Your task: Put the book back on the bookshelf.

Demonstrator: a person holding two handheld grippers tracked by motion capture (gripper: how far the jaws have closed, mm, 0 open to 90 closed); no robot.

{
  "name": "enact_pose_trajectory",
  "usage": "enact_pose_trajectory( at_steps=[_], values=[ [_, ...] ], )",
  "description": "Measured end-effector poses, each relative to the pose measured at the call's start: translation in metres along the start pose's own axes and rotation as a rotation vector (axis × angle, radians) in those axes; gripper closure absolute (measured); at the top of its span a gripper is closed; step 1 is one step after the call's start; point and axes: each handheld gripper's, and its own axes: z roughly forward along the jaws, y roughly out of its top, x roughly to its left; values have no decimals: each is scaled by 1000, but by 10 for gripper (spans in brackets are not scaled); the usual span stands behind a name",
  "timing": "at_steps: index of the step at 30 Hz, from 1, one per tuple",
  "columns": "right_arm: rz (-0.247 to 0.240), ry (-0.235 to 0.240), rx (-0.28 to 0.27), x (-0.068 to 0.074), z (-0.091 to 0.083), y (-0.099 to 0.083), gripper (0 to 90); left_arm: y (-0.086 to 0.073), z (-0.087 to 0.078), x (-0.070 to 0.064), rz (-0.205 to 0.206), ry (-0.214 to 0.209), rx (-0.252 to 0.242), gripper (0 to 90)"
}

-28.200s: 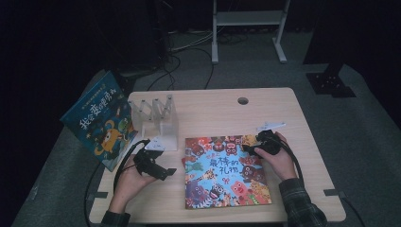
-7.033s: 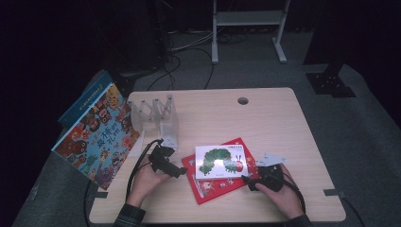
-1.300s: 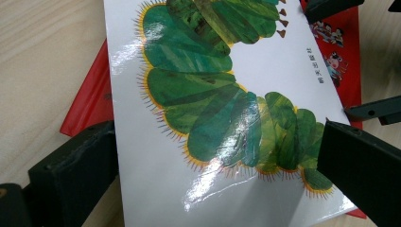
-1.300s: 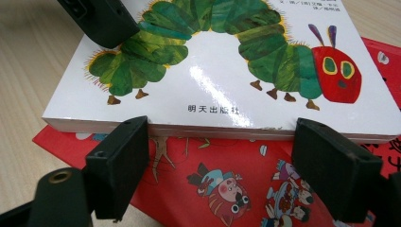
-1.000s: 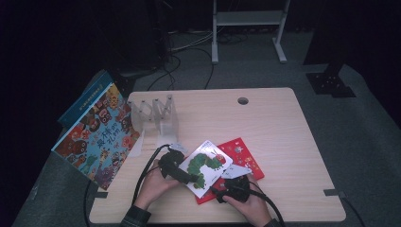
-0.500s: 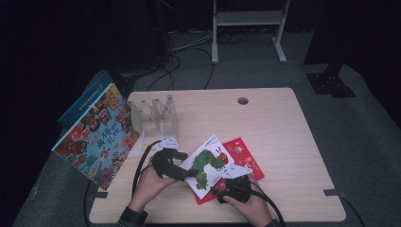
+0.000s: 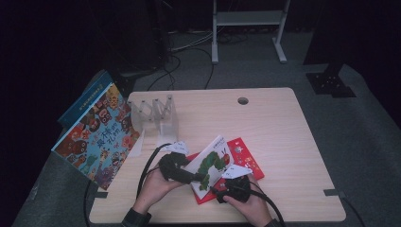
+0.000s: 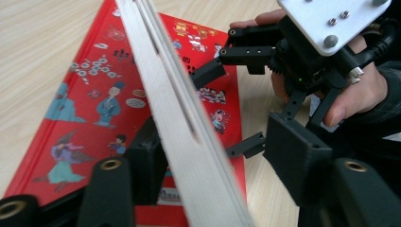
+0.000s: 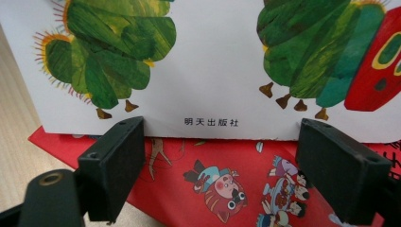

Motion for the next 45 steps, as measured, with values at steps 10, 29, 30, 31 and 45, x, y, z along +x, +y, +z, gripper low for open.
enact_pose_trajectory(
  at_steps=[10, 29, 30, 31, 45],
  values=[
    [-4, 0, -12, 0, 0, -1, 157, 3, 3, -6, 47, 99, 45, 610],
    [-13, -1, -28, -1, 0, -3, 156, 2, 19, -10, 53, 124, 101, 642],
    [-14, -2, -29, -1, 0, -3, 156, 2, 18, -10, 49, 128, 95, 648],
    [-13, -1, -29, -1, 0, -3, 156, 2, 17, -10, 50, 135, 96, 661],
    [-12, 3, -33, -1, 0, -4, 156, 6, -5, -11, 77, 200, 53, 750]
  ],
)
